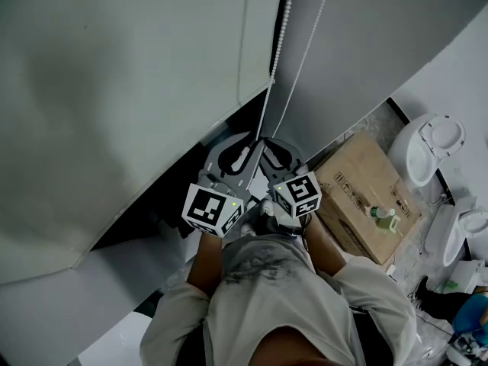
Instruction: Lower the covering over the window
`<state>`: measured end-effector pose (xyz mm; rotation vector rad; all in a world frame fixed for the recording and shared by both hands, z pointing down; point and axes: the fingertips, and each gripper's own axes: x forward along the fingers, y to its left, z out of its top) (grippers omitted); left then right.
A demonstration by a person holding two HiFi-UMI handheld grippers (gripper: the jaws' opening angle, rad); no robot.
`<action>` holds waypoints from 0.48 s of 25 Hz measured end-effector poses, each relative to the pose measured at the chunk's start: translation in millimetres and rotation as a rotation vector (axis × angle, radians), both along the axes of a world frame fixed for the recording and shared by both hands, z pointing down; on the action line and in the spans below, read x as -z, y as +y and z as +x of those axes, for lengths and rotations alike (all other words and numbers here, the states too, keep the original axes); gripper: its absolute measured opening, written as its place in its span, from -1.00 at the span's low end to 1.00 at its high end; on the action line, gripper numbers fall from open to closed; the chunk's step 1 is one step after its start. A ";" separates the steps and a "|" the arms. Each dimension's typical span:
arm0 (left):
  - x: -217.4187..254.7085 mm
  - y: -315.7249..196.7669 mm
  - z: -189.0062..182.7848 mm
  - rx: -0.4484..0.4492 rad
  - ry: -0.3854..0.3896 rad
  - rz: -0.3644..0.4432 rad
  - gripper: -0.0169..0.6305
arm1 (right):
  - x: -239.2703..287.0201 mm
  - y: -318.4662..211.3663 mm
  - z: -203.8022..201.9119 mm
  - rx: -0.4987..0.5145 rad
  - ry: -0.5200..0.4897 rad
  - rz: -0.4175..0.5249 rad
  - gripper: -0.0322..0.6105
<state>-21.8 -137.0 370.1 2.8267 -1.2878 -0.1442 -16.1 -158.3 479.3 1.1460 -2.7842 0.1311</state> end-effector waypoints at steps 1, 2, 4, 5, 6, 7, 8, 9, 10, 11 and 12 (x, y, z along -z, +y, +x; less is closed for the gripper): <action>-0.9 0.0 -0.8 0.003 0.000 -0.003 -0.75 | 0.6 -0.7 1.9 -0.006 0.001 0.002 -0.55; -2.1 0.0 -1.5 0.006 0.000 -0.007 -0.75 | 0.4 -1.1 3.8 -0.010 0.007 0.001 -0.54; -5.2 0.8 -3.3 0.012 0.001 -0.015 -0.75 | -1.3 0.1 6.4 -0.016 0.022 -0.006 -0.53; -6.9 1.6 -4.0 0.013 0.001 -0.018 -0.75 | -1.5 0.9 7.8 -0.020 0.026 -0.007 -0.52; -8.5 2.2 -4.5 0.014 0.001 -0.020 -0.75 | -0.9 1.4 9.8 -0.027 0.025 -0.005 -0.51; -9.6 2.6 -4.9 0.015 0.003 -0.021 -0.75 | 0.3 1.7 12.3 -0.035 0.021 -0.001 -0.50; -10.1 2.8 -5.2 0.016 0.006 -0.021 -0.75 | 1.7 2.3 15.2 -0.043 0.018 -0.001 -0.49; -10.2 2.9 -5.7 0.017 0.009 -0.021 -0.75 | 3.3 3.5 18.0 -0.049 0.016 -0.003 -0.49; -10.1 3.1 -6.6 0.018 0.013 -0.020 -0.76 | 6.2 5.2 20.3 -0.053 0.013 -0.001 -0.49; -9.9 3.5 -8.0 0.020 0.015 -0.019 -0.77 | 11.0 7.1 21.9 -0.055 0.008 0.006 -0.49; -9.9 3.8 -9.8 0.024 0.017 -0.018 -0.80 | 17.4 8.9 23.0 -0.056 -0.002 0.020 -0.50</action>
